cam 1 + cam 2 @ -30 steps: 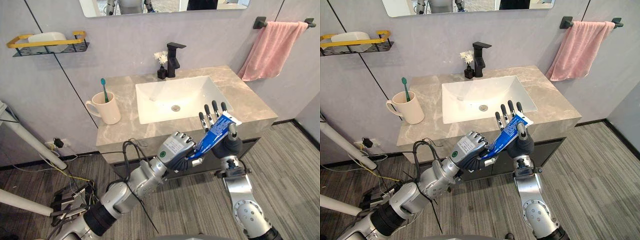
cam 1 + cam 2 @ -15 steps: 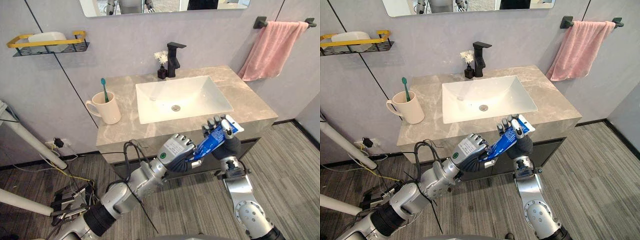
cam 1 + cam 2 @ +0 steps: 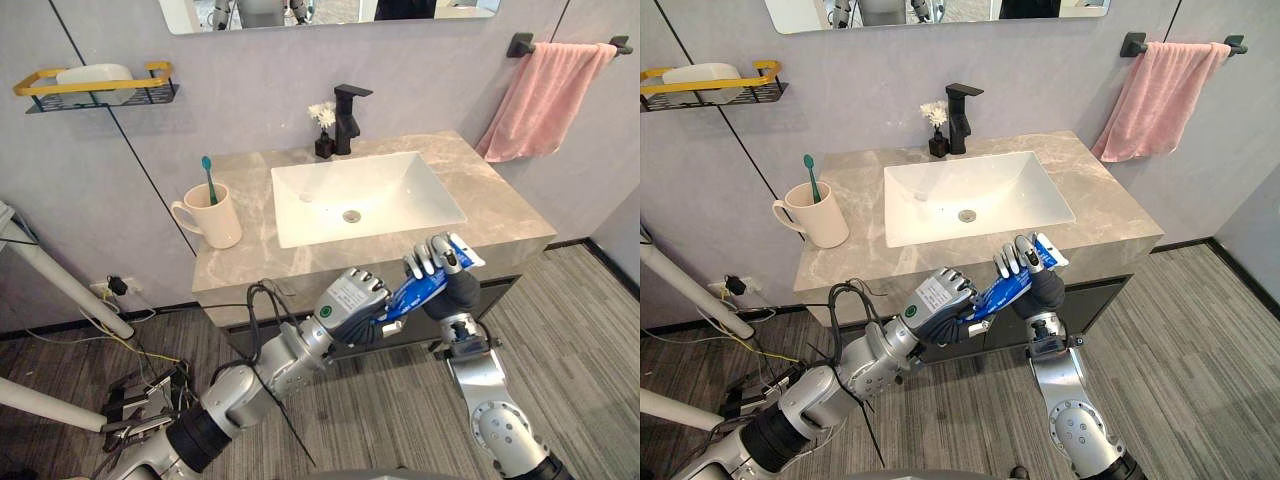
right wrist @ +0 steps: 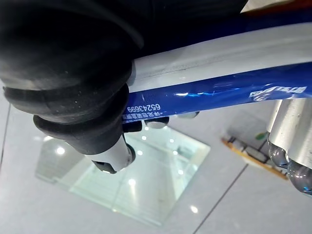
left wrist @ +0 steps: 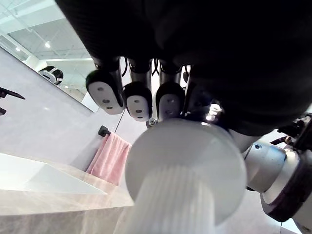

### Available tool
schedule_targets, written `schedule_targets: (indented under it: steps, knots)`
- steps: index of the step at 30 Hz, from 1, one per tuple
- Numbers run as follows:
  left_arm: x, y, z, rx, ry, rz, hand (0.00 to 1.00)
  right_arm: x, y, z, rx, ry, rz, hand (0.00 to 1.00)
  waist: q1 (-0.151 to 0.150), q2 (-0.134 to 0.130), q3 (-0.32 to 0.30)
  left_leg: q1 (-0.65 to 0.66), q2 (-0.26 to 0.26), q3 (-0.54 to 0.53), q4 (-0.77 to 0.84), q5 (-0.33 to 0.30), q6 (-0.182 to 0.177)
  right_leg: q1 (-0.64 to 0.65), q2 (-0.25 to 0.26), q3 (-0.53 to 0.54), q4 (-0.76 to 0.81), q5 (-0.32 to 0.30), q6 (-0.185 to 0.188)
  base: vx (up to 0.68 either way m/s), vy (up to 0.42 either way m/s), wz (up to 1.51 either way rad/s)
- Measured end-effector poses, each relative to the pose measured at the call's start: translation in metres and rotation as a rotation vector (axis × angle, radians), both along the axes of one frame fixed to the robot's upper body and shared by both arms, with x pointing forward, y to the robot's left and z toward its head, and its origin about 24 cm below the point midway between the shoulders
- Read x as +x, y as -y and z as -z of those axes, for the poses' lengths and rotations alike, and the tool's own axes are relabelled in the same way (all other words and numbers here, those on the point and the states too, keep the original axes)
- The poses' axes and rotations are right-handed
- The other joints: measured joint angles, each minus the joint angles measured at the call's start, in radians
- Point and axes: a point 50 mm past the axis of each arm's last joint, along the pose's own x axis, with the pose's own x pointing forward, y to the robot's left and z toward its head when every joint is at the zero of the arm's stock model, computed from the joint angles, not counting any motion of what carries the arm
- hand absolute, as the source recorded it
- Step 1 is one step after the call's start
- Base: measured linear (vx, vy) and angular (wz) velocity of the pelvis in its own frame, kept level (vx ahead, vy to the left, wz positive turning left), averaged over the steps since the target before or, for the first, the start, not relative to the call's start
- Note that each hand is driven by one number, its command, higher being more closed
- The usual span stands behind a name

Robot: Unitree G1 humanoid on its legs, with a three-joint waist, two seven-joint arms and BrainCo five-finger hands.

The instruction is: Organize washtable

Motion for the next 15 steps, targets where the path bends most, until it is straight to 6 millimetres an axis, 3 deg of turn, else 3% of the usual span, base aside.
schedule_targets:
  steps: [8, 15]
  knots:
    - [0.007, -0.004, -0.009, -0.065, 0.013, -0.059, 0.00, 0.002, 0.002, -0.006, -0.008, 0.041, 0.051, 1.00, -0.001, 0.000, 0.000, 0.005, 0.000, 0.000, -0.001, 0.000, 0.000, 0.005, 0.000, 0.000, 0.000, 0.000, 0.000, 0.00, 0.000, 0.00]
    - [0.015, -0.024, -0.022, -0.159, 0.047, -0.189, 0.00, 0.008, 0.010, -0.010, -0.028, 0.075, 0.131, 1.00, 0.005, 0.001, 0.000, 0.008, 0.000, -0.002, -0.001, 0.000, 0.000, 0.009, 0.000, -0.002, 0.000, 0.000, 0.000, 0.00, 0.000, 0.00]
